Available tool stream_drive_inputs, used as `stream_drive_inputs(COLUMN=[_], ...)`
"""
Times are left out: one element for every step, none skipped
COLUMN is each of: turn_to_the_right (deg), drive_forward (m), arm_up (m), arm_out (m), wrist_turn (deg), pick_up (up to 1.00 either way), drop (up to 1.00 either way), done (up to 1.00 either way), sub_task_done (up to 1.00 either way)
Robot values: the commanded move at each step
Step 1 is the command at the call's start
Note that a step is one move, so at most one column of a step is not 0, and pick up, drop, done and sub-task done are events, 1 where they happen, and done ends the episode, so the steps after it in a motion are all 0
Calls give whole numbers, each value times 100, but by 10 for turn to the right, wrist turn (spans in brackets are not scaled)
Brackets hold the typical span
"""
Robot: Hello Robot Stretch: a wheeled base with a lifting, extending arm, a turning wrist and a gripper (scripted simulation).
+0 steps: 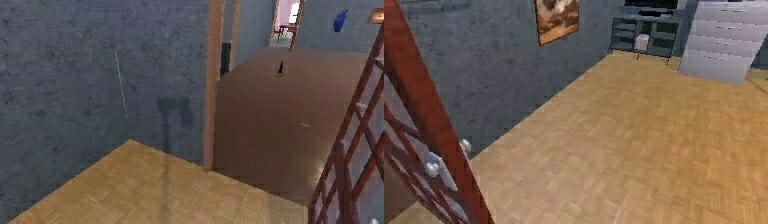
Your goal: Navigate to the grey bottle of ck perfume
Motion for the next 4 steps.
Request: stream_drive_inputs(turn_to_the_right=[0, 180, 0, 0], drive_forward=[10, 0, 100, 100], arm_up=[0, 0, 0, 0], arm_out=[0, 0, 0, 0], wrist_turn=[0, 0, 0, 0], pick_up=[0, 0, 0, 0], drop=[0, 0, 0, 0], done=[0, 0, 0, 0], sub_task_done=[0, 0, 0, 0])
